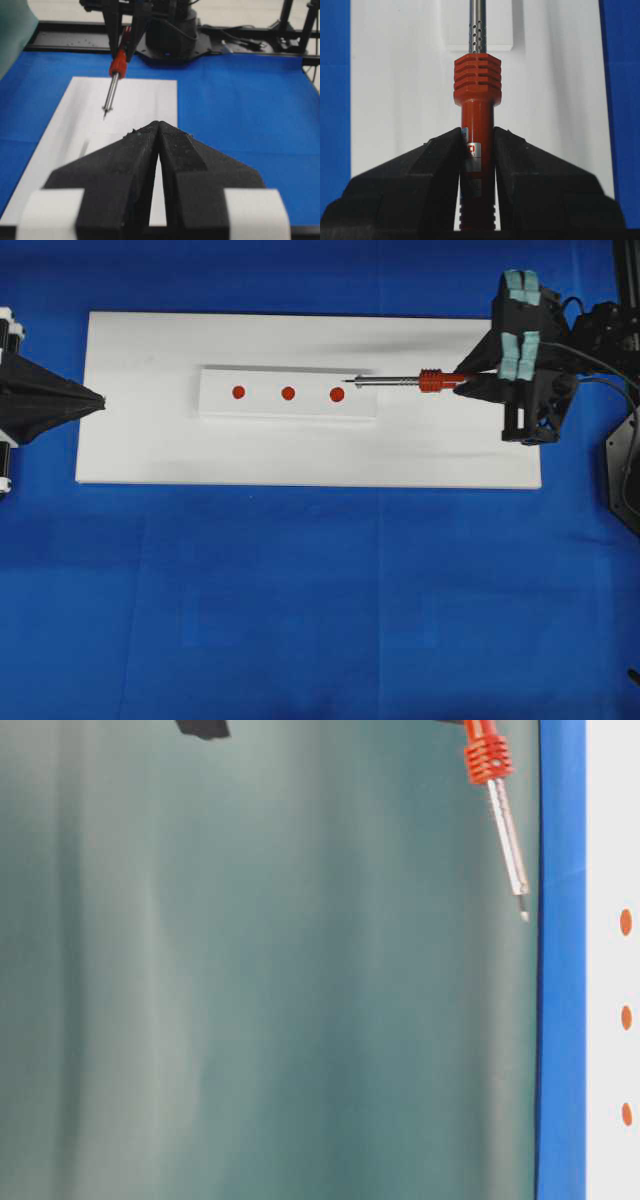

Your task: Touch the tip of the soldering iron to the mark.

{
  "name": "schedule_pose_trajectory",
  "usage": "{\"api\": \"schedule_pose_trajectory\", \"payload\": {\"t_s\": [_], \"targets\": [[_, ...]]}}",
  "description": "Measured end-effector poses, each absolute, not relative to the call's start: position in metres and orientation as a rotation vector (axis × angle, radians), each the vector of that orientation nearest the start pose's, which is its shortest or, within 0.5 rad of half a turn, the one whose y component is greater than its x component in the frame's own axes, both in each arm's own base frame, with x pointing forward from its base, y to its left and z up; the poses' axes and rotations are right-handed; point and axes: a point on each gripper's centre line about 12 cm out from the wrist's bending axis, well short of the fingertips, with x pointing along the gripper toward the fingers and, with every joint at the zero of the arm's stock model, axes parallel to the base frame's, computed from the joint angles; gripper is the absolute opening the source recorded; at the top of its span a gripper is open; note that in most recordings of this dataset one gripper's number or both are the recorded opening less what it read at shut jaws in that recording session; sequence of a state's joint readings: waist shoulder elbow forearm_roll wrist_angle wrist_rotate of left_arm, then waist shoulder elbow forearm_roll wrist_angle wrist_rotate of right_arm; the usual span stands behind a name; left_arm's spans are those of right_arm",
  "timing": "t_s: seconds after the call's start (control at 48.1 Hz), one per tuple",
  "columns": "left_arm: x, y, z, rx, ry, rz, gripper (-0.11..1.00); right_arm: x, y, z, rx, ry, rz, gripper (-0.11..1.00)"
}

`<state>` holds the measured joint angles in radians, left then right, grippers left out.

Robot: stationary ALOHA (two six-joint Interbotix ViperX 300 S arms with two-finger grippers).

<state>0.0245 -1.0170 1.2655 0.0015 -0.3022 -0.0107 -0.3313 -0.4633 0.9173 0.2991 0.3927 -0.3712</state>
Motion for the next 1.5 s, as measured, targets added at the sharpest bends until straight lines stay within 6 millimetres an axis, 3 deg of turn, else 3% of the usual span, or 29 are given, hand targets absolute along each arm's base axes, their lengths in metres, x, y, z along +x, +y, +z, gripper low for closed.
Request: {"api": "schedule_pose_trajectory", "payload": {"t_s": [0.519,1.496], "targets": [[0.185,0.004,0.268,-0.009,-0.054,0.022,0.02,0.269,-0.081,0.165,0.109,0.902,-0.183,0.06],[0.185,0.004,0.268,-0.009,-0.054,0.024,0.02,0.267,-0.082,0.152,0.117,0.933,-0.188,0.06]]}}
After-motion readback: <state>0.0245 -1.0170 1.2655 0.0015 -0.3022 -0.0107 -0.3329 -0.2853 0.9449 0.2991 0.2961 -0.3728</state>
